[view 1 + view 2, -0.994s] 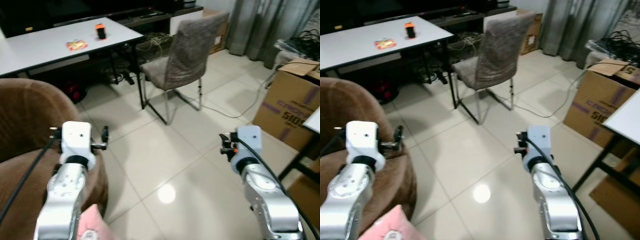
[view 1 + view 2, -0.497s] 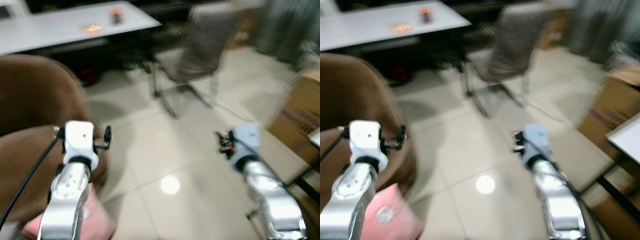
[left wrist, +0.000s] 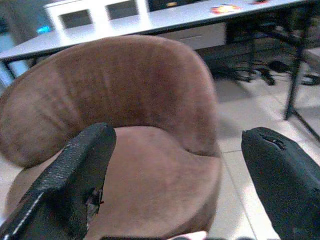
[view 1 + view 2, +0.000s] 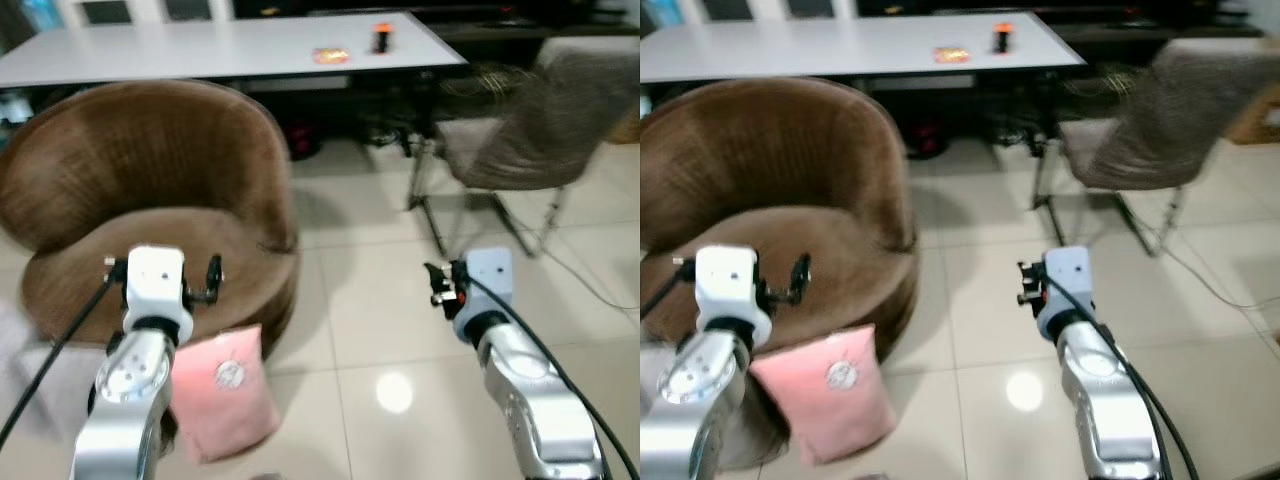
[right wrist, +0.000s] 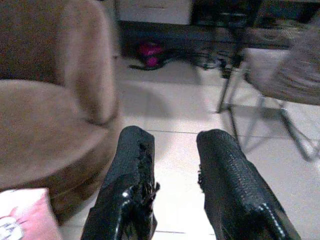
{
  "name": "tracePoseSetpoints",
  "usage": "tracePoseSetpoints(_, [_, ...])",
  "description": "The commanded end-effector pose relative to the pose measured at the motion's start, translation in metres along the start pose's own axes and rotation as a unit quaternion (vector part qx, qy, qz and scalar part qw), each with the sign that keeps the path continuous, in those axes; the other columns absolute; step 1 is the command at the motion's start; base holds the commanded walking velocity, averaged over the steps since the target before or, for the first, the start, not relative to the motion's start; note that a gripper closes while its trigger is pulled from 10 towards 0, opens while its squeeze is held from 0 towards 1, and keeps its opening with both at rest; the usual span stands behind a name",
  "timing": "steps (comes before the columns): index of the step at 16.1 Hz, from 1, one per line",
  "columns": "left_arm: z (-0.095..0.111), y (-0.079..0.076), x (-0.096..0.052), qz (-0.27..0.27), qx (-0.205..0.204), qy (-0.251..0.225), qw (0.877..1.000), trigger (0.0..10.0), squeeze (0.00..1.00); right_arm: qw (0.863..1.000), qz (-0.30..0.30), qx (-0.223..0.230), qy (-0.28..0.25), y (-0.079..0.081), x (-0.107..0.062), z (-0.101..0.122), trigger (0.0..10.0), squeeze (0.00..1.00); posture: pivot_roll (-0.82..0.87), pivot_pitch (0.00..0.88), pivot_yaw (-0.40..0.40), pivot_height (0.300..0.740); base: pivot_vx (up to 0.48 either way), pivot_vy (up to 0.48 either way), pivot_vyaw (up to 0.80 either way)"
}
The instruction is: Move the pillow to the sofa from floor
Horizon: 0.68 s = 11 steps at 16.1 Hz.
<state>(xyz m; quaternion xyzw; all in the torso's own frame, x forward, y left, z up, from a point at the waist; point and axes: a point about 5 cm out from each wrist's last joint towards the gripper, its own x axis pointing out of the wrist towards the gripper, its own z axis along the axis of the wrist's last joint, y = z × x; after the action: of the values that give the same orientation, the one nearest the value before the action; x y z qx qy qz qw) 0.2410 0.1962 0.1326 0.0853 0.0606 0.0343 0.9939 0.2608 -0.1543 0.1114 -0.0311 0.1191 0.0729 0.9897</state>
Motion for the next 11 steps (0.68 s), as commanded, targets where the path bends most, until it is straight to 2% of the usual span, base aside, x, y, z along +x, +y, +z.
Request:
tracePoseSetpoints(1, [0.0037, -0.0032, -0.0002, -0.012, -0.006, -0.006, 1.0, 10.0, 0.0, 1.0, -0.009, -0.003, -0.006, -0.0049, -0.0009, 0.0019, 10.0, 0.0, -0.17, 0.0, 0.024, 0.74, 0.0, 0.0, 0.8])
tracePoseSetpoints(3, [0.0026, -0.0004, 0.0015, 0.0, 0.015, -0.003, 1.0, 10.0, 0.0, 1.0, -0.018, -0.003, -0.005, -0.006, -0.0012, 0.0014, 10.0, 0.0, -0.17, 0.0, 0.027, 0.74, 0.0, 0.0, 0.8])
tracePoseSetpoints(4, [0.0038, 0.0015, 0.0022, 0.01, 0.026, -0.017, 0.999, 10.0, 0.0, 0.999, -0.031, 0.017, -0.008, -0.0078, -0.0016, 0.0006, 10.0, 0.0, -0.17, 0.0, 0.03, 0.74, 0.0, 0.0, 0.0])
tracePoseSetpoints(5, [0.0045, 0.0032, 0.0022, 0.019, 0.018, -0.022, 0.999, 10.0, 0.0, 0.999, -0.034, 0.017, -0.006, -0.0085, -0.0019, 0.0003, 10.0, 0.0, -0.17, 0.0, 0.031, 0.74, 0.0, 0.0, 0.0])
tracePoseSetpoints(9, [0.0085, 0.0037, 0.0027, 0.009, 0.016, -0.04, 0.999, 10.0, 0.0, 0.999, -0.046, 0.006, -0.006, -0.0106, -0.0027, -0.0016, 10.0, 0.0, -0.17, 0.0, 0.035, 0.74, 0.0, 0.0, 0.0])
tracePoseSetpoints(11, [0.0121, 0.001, 0.0021, -0.002, 0.01, -0.051, 0.999, 10.0, 0.0, 1.0, -0.027, -0.008, -0.012, -0.0065, -0.0016, 0.0011, 10.0, 0.0, -0.17, 0.0, 0.032, 0.74, 0.137, 0.0, 0.0])
